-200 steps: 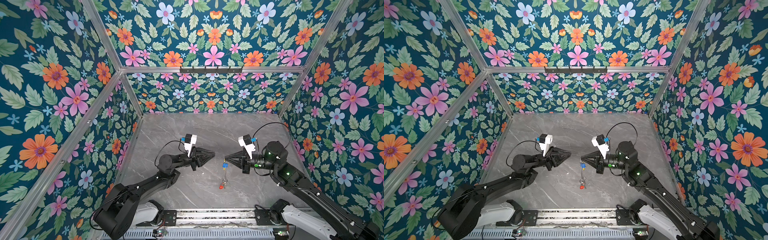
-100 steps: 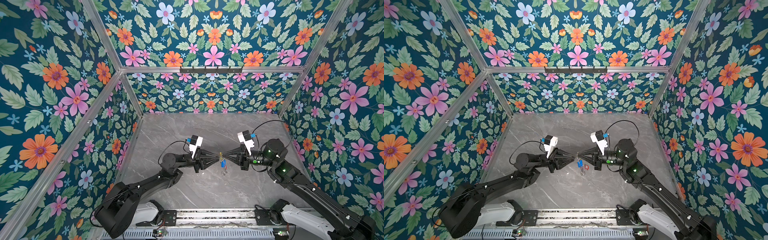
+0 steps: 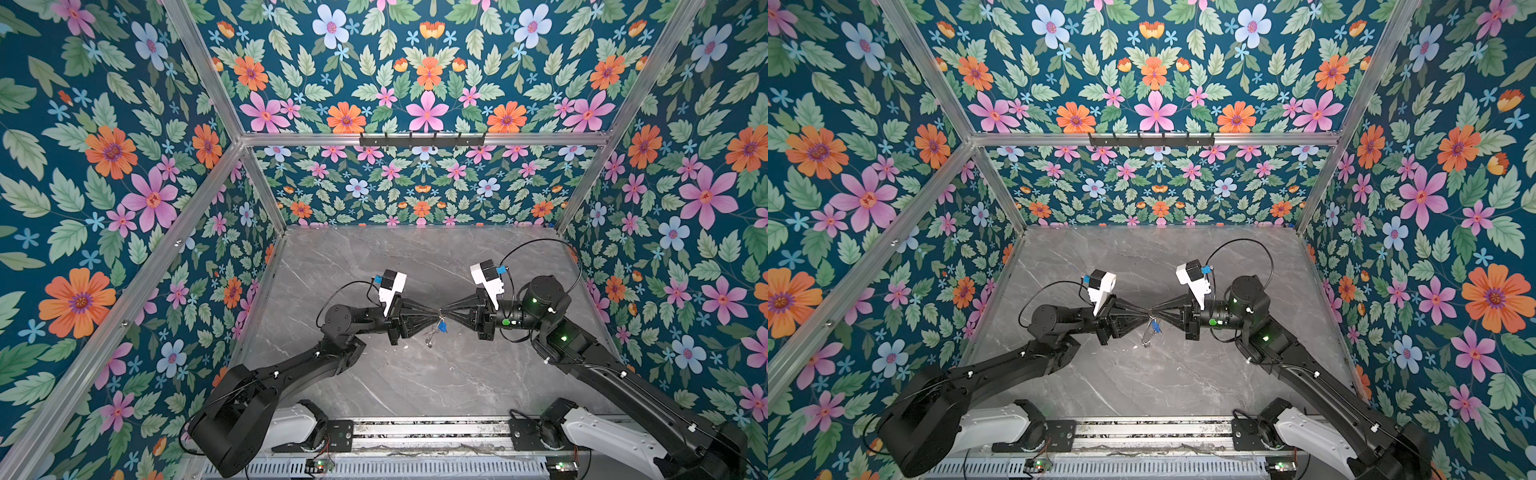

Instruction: Remove the keys from the keyring

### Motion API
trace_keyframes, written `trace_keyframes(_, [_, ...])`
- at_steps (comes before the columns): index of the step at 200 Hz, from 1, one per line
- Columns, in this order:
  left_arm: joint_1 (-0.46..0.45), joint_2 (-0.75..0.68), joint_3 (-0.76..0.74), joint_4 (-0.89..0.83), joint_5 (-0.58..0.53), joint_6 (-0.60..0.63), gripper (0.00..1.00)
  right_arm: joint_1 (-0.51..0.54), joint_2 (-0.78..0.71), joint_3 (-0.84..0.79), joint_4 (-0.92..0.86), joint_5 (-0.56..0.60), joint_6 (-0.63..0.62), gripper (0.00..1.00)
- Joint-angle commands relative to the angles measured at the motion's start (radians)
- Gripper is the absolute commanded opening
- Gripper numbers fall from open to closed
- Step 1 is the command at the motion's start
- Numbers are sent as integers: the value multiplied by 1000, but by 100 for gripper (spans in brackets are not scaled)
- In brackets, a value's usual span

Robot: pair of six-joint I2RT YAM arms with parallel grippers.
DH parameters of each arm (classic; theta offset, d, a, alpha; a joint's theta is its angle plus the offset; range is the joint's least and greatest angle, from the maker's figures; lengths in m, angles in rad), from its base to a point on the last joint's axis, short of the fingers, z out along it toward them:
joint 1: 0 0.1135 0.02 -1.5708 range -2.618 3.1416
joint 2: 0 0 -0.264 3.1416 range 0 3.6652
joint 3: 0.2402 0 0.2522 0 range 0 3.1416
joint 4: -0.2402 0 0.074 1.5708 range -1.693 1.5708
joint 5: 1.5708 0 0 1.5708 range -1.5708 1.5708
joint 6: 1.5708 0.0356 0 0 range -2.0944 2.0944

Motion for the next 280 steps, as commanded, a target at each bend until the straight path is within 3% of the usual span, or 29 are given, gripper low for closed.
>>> trace_keyframes(1, [-1, -2, 8, 22, 12, 9, 15, 6, 7, 9, 38, 15, 0, 0])
trace_keyframes(32, [-3, -1, 8, 26, 11, 8, 14, 10, 17, 14, 42, 17, 0, 0])
trace_keyframes(92, [-13, 0, 4, 35, -16, 7, 2, 25, 30, 17, 50, 30, -4, 0])
trace_keyframes(136, [-17, -30, -22, 10, -113, 44, 0, 36, 20, 5, 50, 86, 1, 0])
trace_keyframes(164, [-23, -86, -54, -61, -199, 110, 0, 36, -33, -27, 79, 199, 31, 43])
trace_keyframes(181, [-30, -120, -70, -109, -247, 152, 0, 36, -68, -49, 112, 263, 66, 55])
trace_keyframes(215, [-34, -163, -95, -132, -313, 171, 0, 38, -141, -144, 265, 381, 111, 69])
trace_keyframes(238, [-38, -181, -97, -155, -339, 180, 0, 37, -161, -142, 206, 407, 82, 68])
trace_keyframes(280, [-55, -260, -97, -304, -449, 258, 0, 38, -90, -125, 229, 305, 74, 61])
